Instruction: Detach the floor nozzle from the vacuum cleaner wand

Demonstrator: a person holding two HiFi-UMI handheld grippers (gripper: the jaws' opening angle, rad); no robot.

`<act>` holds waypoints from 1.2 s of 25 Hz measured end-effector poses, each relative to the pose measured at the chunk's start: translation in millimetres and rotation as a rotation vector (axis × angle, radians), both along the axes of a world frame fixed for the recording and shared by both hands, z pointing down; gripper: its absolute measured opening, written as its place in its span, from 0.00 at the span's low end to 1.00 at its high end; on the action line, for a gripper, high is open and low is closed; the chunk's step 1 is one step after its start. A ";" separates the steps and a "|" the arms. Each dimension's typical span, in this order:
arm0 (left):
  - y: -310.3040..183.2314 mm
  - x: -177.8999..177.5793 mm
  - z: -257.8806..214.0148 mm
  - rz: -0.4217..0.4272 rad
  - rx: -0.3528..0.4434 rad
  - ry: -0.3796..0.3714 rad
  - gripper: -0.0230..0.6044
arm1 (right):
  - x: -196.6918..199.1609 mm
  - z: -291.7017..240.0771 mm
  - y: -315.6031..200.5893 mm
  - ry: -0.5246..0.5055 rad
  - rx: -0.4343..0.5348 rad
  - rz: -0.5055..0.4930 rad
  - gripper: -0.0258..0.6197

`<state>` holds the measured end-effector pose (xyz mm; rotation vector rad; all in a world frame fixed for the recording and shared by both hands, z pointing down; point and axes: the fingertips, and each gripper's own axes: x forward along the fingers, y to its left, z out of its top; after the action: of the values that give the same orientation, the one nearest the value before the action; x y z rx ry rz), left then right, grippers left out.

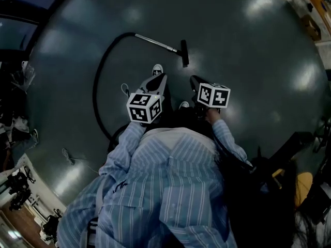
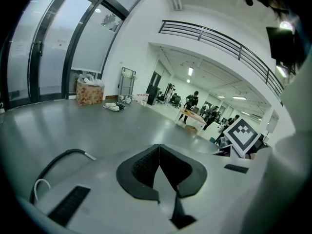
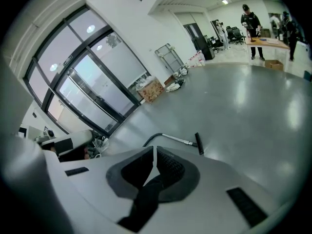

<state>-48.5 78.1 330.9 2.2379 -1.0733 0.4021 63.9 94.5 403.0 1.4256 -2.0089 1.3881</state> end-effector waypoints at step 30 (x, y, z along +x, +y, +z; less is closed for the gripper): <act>-272.5 -35.0 142.1 0.628 -0.222 -0.028 0.07 | -40.2 103.2 -206.7 0.045 -0.227 0.138 0.32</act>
<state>-83.5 -194.4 472.9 2.3245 -0.2883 0.7699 23.7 -112.2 506.2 1.5001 -1.6913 1.5693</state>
